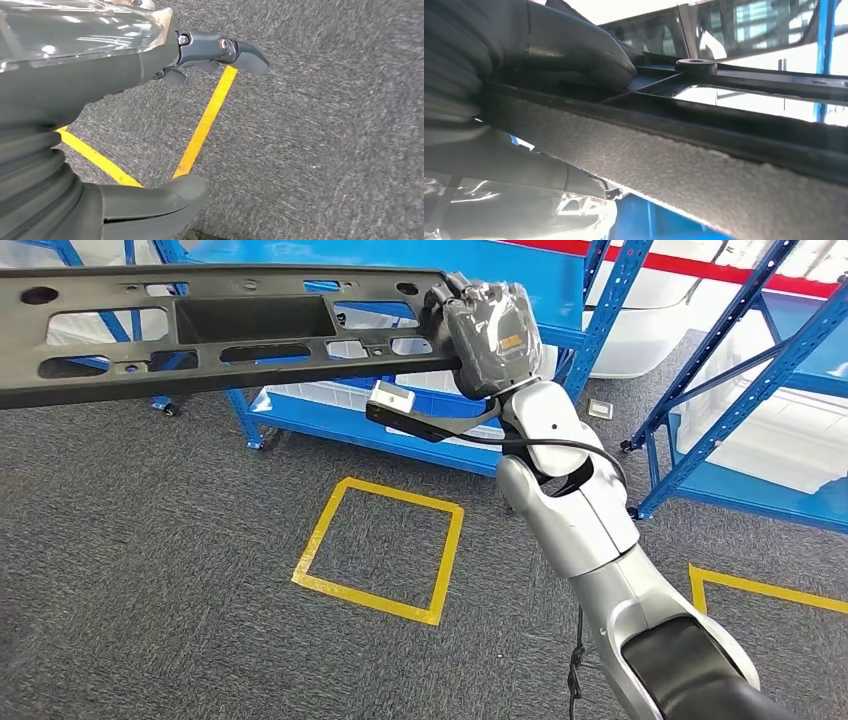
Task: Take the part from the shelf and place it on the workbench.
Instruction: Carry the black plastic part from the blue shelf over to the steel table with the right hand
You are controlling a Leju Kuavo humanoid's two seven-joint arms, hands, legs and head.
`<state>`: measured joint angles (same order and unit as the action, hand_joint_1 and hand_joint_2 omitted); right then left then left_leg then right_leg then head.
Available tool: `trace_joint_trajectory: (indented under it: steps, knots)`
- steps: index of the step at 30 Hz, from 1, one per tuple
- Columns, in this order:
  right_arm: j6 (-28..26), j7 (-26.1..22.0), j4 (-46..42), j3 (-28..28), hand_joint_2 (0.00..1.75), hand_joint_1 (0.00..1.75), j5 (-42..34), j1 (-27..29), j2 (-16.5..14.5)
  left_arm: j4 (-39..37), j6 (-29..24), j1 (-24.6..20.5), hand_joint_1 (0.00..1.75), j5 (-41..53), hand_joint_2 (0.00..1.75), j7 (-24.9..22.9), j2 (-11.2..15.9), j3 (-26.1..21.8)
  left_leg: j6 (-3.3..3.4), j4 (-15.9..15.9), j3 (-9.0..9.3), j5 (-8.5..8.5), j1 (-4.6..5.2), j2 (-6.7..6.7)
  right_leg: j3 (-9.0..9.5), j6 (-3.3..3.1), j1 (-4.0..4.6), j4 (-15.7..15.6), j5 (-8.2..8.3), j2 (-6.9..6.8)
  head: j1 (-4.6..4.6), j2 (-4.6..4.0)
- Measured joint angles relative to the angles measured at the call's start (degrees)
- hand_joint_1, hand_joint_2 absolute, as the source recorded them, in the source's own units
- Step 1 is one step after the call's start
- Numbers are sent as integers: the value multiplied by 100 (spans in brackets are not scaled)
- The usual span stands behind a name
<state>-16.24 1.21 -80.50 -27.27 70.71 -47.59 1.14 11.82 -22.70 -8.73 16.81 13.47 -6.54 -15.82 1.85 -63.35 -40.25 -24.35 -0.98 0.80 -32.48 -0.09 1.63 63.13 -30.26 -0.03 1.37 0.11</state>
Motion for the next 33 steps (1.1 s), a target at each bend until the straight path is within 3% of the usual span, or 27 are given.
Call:
trace_joint_trajectory:
  steps: [2, 4, 6, 8, 10, 11, 14, 16, 19, 20, 22, 24, 26, 28, 30, 32, 33]
  knots:
    - [-2, 1, 14, -7, 175, 175, 81, -81, -38, -1, 7, -1, 0, 2, 175, 20, -21, -7, -82, 77, 1, 104, -23, 1, 140, -72, 39, -286, 3, -1, 3, 0]
    - [-5, 5, 41, -9, 175, 175, 130, -118, -49, -2, 9, 8, 0, 4, 175, 29, -21, -22, -149, 146, 3, 148, -21, 9, 173, -78, -18, -486, 154, -38, 3, 0]
    - [-10, 6, 78, -15, 175, 175, 146, -143, -55, -2, 8, 23, 0, 4, 175, 36, -6, -47, -199, -65, -89, -99, -5, 10, 201, -100, -101, -667, 315, -102, -11, 0]
    - [-21, -4, 122, -27, 175, 175, 149, -155, -55, -2, 8, 38, 0, 4, 175, 39, 16, -73, -253, -641, -278, -517, -20, -9, 147, -117, -111, -690, 389, -155, -25, 0]
    - [-31, -19, 171, -40, 175, 175, 145, -147, -55, -2, 8, 56, 0, 1, 175, 42, 35, -92, -310, -1093, -374, -666, -44, -39, 73, -96, -114, -667, 426, -211, -27, 0]
    - [-34, -27, 196, -44, 175, 175, 142, -144, -55, -2, 8, 65, 0, -1, 175, 45, 43, -98, -337, -1057, -289, -589, -58, -62, 40, -87, -125, -643, 437, -244, -27, 0]
    - [-39, -42, 255, -46, 175, 175, 135, -155, -56, -1, 8, 78, 0, -4, 175, 62, 57, -105, -405, -113, 360, -266, -78, -218, -62, -43, -148, -517, 429, -337, -32, 0]
    - [-44, -49, 282, -47, 175, 175, 129, -166, -65, -1, 6, 79, 0, -4, 175, 70, 53, -105, -335, 181, 506, -239, -40, -262, -124, 6, -118, -440, 419, -380, -32, 0]
    - [-56, -55, 314, -47, 175, 175, 120, -185, -73, -2, 2, 89, 0, -5, 175, 78, 57, -106, -141, 228, 435, -188, -20, -164, -188, 83, -90, -390, 430, -420, -25, 0]
    - [-59, -55, 324, -45, 175, 175, 119, -191, -72, -2, -1, 91, 0, -5, 175, 81, 58, -106, -85, 247, 418, -155, -23, -132, -236, 104, -99, -321, 378, -372, -24, 0]
    - [-64, -56, 347, -43, 175, 175, 117, -201, -68, -2, -5, 91, 0, -4, 175, 91, 58, -107, 11, 275, 376, -90, -35, -69, -447, 101, -135, 133, 103, -202, -20, 0]
    - [-68, -57, 378, -42, 175, 175, 113, -206, -54, -2, -8, 90, 0, -3, 175, 99, 58, -107, 56, 279, 311, -39, -28, 9, -717, 87, -159, 844, -218, -83, -20, 0]
    - [-71, -58, 421, -41, 175, 175, 113, -205, -32, -2, -8, 91, 0, -1, 175, 100, 57, -107, 59, 278, 256, 11, -16, 109, -757, 115, -160, 1089, -283, -43, -20, 0]
    - [-80, -65, 461, -35, 175, 175, 113, -211, -14, -1, -8, 91, 0, 5, 175, 100, 57, -107, 43, 279, 231, 56, -5, 219, -402, 134, -142, 513, -58, 38, -20, 0]
    - [-109, -86, 490, -29, 175, 175, 113, -235, -3, 1, -9, 86, 0, 17, 175, 99, 39, -107, 2, 290, 207, 106, -20, 304, -8, 87, -111, -215, 138, 222, -26, 0]
    - [-149, -108, 513, -30, 175, 175, 113, -274, 2, 4, -10, 80, 0, 33, 175, 95, 14, -107, -77, 317, 158, 175, -60, 371, 111, 32, -75, -467, 188, 303, -10, 0]
    - [-164, -116, 523, -31, 175, 175, 113, -288, 3, 4, -11, 78, 0, 39, 175, 92, 7, -107, -125, 347, 144, 218, -74, 410, 115, 14, -61, -490, 224, 263, 4, 0]
